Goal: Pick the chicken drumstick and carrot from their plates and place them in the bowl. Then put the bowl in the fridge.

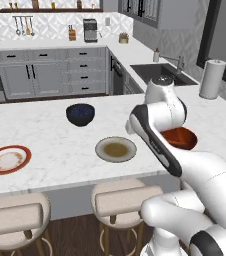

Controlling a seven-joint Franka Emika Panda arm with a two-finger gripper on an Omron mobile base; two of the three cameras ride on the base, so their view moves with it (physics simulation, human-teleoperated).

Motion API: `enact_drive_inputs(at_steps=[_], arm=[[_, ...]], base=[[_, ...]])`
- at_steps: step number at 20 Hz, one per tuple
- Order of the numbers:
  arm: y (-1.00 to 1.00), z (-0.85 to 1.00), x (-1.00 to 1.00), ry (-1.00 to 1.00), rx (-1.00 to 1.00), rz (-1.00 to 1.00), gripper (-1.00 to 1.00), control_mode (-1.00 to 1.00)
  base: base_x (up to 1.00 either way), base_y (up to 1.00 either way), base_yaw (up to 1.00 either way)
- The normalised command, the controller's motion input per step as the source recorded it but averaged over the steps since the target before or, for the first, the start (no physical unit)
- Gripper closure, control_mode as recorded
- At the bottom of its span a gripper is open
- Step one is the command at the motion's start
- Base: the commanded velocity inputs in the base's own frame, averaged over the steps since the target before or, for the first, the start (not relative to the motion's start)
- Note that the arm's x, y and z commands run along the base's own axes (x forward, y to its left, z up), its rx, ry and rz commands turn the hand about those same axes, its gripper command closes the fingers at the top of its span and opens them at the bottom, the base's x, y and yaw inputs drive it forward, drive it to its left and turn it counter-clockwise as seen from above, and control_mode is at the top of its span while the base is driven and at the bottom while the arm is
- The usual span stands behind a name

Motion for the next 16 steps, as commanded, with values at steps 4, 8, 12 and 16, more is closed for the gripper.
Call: enact_drive_inputs(at_steps=[4,8,12,16], arm=[[-1.0,0.0,0.02,0.06,0.0,0.0,1.0,-1.0],[-1.0,0.0,0.16,0.05,0.0,0.0,1.0,-1.0],[-0.99,-0.09,0.07,0.04,0.0,0.0,1.0,-1.0],[-0.71,-0.36,0.08,0.0,-0.02,0.0,1.0,-1.0]], base=[[0.0,0.0,0.0],[0.0,0.0,0.0],[0.0,0.0,0.0],[0.0,0.0,0.0]])
